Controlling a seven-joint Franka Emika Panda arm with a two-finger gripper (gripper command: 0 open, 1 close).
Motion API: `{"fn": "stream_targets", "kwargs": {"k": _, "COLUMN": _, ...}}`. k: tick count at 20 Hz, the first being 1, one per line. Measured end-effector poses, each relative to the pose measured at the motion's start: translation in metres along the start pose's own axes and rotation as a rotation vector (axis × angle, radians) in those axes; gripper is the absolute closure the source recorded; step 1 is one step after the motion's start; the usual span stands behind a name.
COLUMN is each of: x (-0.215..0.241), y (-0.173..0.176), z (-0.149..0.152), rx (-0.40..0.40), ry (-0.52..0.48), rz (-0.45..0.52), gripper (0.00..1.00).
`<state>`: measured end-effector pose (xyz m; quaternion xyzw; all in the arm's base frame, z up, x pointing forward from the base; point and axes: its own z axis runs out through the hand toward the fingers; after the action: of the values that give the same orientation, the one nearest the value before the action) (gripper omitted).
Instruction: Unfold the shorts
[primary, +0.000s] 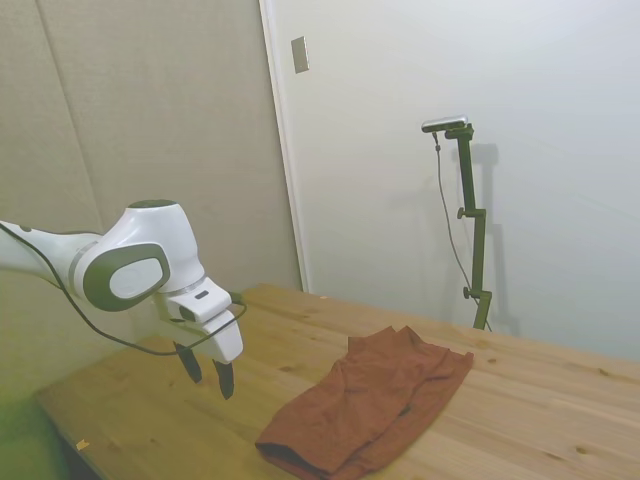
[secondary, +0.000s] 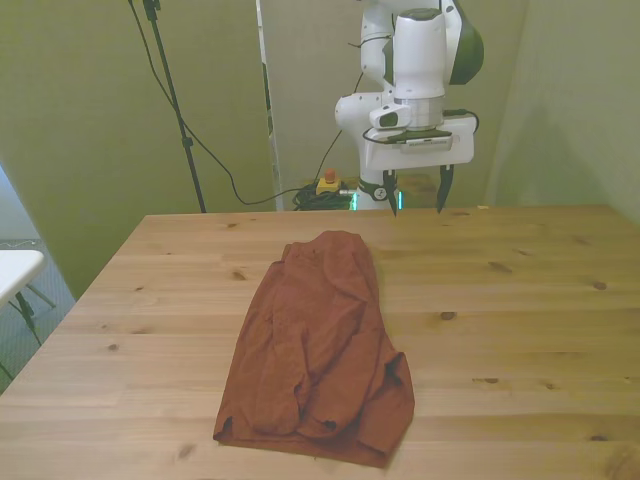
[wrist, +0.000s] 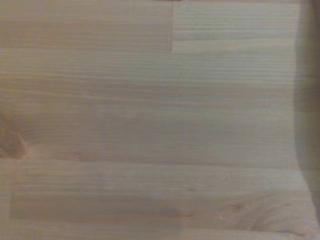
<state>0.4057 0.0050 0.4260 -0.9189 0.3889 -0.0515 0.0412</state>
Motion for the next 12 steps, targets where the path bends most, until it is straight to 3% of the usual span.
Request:
{"fn": "stream_targets", "kwargs": {"k": 7, "x": 0.030, "y": 0.018, "z": -0.011, "rx": -0.009, "ry": 0.043, "rz": 0.087, "gripper": 0.00}}
{"fn": "stream_targets", "kwargs": {"k": 12, "x": 0.119, "y": 0.102, "z": -0.039, "rx": 0.078, "ry": 0.012, "rz": 0.228, "gripper": 0.00}}
